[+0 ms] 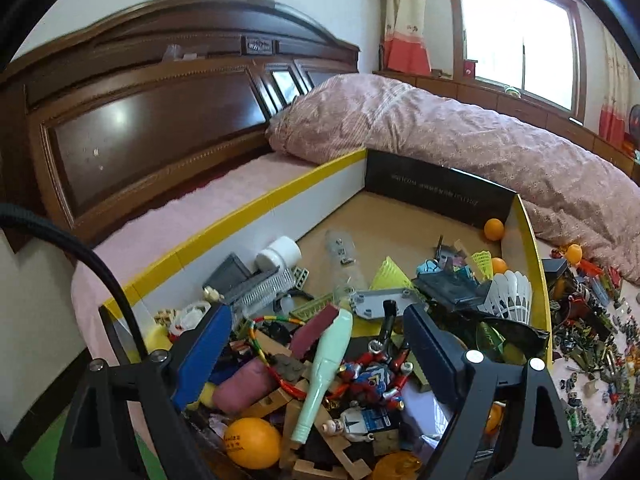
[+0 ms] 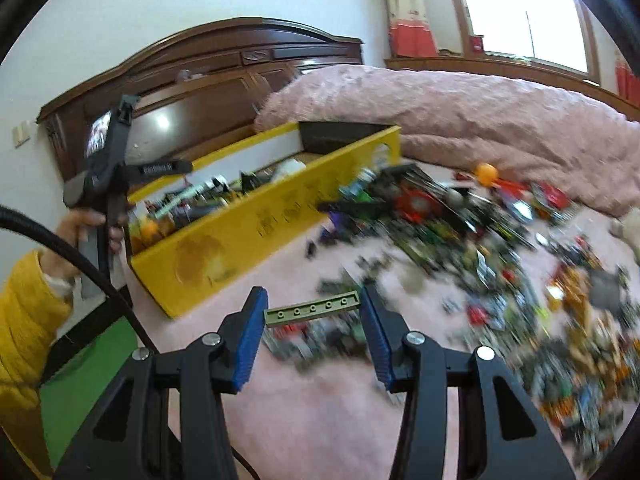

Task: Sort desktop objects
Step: 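Carry the robot figure and green plate over the yellow box with both tools, then open the left tool to drop the figure into the box while the right releases the green plate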

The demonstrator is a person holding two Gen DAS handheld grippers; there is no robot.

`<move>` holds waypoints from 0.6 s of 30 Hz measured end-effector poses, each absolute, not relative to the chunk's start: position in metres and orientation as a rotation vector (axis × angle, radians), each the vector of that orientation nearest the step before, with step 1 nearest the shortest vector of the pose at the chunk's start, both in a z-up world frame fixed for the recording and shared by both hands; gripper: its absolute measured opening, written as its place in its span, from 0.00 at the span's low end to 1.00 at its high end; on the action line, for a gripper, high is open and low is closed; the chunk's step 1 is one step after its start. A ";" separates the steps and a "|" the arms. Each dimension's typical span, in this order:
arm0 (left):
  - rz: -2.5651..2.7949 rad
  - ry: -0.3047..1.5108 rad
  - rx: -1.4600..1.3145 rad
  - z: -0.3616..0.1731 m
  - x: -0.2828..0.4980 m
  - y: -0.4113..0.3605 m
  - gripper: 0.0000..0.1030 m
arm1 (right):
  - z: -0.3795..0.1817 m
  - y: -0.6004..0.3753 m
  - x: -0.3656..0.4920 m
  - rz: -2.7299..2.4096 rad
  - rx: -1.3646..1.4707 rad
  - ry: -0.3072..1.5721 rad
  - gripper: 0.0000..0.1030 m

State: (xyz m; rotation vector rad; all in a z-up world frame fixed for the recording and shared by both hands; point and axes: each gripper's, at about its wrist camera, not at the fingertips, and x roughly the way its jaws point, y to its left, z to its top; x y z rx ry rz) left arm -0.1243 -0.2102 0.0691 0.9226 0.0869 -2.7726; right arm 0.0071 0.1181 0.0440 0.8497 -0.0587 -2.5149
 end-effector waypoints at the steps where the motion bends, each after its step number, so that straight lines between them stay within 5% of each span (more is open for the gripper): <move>1: -2.769 0.103 0.930 0.067 -0.123 -0.211 0.87 | 0.047 0.111 -0.003 -2.501 0.844 -0.059 0.47; 18: -2.715 0.145 0.954 0.060 -0.123 -0.215 0.87 | 0.077 0.029 -0.131 -2.425 0.871 -0.036 0.47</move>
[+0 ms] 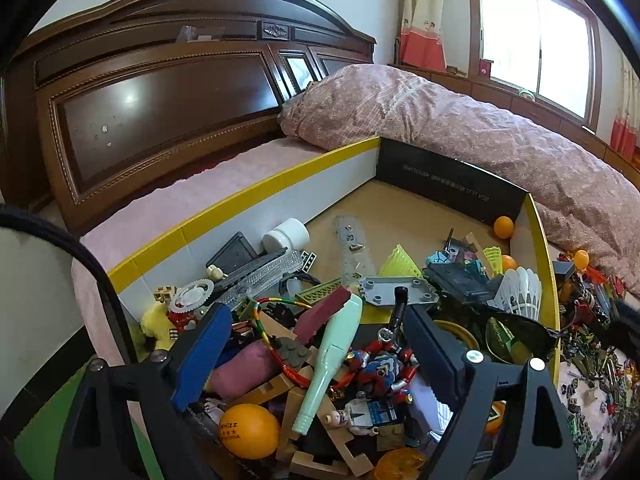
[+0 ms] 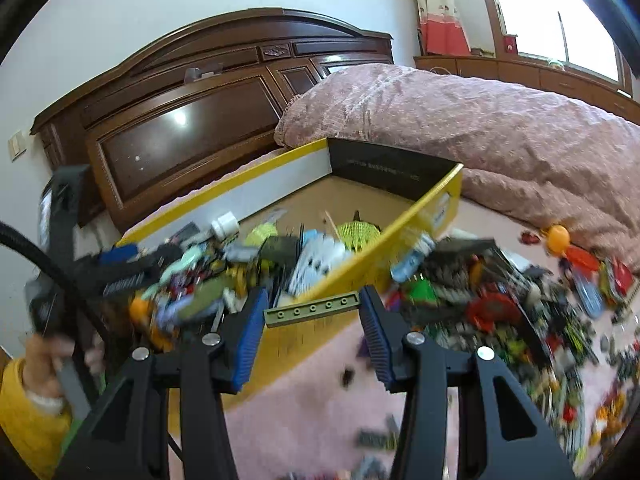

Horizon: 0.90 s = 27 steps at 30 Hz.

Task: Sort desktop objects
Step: 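Open the left tool to drop the figure into the box while the right releases the green plate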

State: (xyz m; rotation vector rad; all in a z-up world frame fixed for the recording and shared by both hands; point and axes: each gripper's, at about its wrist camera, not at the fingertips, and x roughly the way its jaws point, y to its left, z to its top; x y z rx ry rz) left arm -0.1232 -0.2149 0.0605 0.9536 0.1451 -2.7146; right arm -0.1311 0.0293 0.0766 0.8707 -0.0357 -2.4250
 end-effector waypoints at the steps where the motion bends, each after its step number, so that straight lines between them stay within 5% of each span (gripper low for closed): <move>1: -2.712 0.146 0.961 0.060 -0.124 -0.215 0.87 | 0.078 0.023 -0.141 -2.427 0.876 -0.027 0.47; 14: -2.713 0.155 1.036 0.057 -0.130 -0.216 0.87 | 0.066 -0.042 -0.255 -2.447 1.052 0.030 0.48; 18: -2.723 0.160 1.041 0.057 -0.131 -0.216 0.87 | 0.057 -0.049 -0.271 -2.436 1.131 0.020 0.72; 27: -2.719 0.166 1.048 0.057 -0.131 -0.217 0.87 | 0.058 -0.045 -0.262 -2.448 1.118 0.015 0.79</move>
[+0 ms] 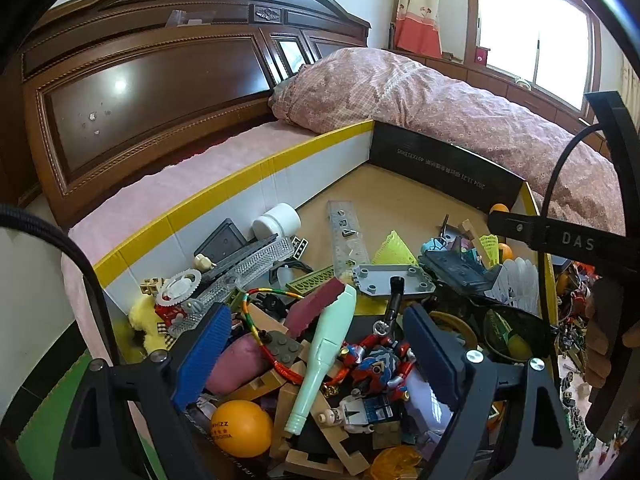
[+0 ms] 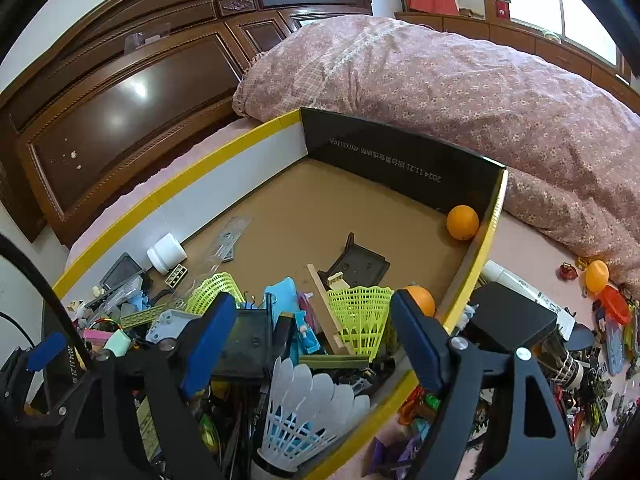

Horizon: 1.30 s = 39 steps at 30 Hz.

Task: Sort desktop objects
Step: 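Open the left tool to drop the figure into the box while the right releases the green plate, then move both tools back over the brick pile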

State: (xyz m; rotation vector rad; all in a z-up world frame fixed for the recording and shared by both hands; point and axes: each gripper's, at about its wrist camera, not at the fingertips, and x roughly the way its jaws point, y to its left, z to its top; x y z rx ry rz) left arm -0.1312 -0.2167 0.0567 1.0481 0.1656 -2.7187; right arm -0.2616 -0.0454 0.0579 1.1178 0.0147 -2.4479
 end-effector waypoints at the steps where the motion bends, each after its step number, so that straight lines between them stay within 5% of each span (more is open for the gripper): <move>1: -2.718 0.165 1.050 0.057 -0.132 -0.217 0.87 | 0.059 -0.044 -0.260 -2.448 1.116 0.009 0.79; 17: -2.695 0.135 1.062 0.055 -0.133 -0.215 0.87 | 0.081 0.017 -0.204 -2.451 1.099 -0.188 0.82; 39: -2.678 0.144 0.945 0.079 -0.074 -0.179 0.87 | 0.070 0.120 -0.055 -2.541 1.090 -0.171 0.89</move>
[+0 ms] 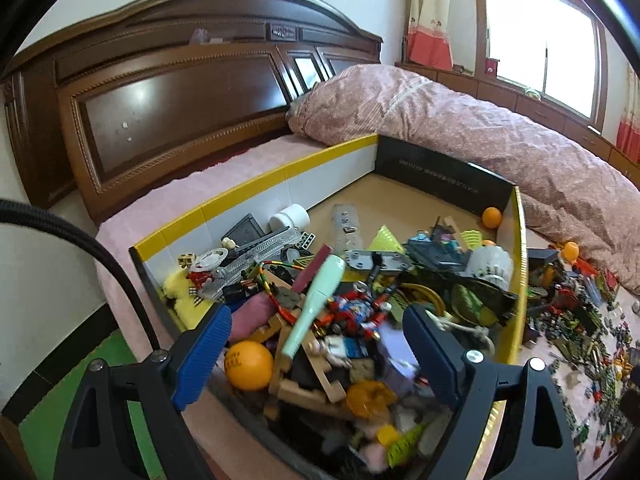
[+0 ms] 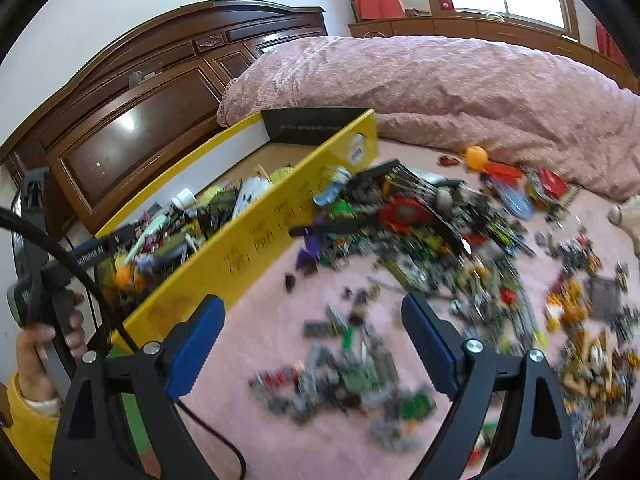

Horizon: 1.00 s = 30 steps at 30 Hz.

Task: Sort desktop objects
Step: 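Move both tools back over the brick pile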

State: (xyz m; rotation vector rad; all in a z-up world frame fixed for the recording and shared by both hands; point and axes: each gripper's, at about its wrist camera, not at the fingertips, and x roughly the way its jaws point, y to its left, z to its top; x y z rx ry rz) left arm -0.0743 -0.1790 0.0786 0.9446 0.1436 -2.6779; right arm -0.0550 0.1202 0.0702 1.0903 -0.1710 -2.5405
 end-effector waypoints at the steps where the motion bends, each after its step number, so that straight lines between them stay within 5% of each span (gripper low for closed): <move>1: -2.685 0.143 0.938 0.080 -0.070 -0.175 0.87 | 0.069 0.126 -0.048 -2.545 1.092 -0.173 0.89; 15: -2.890 0.132 0.959 0.098 -0.017 -0.084 0.87 | 0.053 0.194 0.044 -2.698 1.098 -0.088 0.89; 30: -3.175 0.038 1.114 0.035 0.016 0.023 0.87 | 0.008 0.242 0.099 -2.882 1.116 0.018 0.89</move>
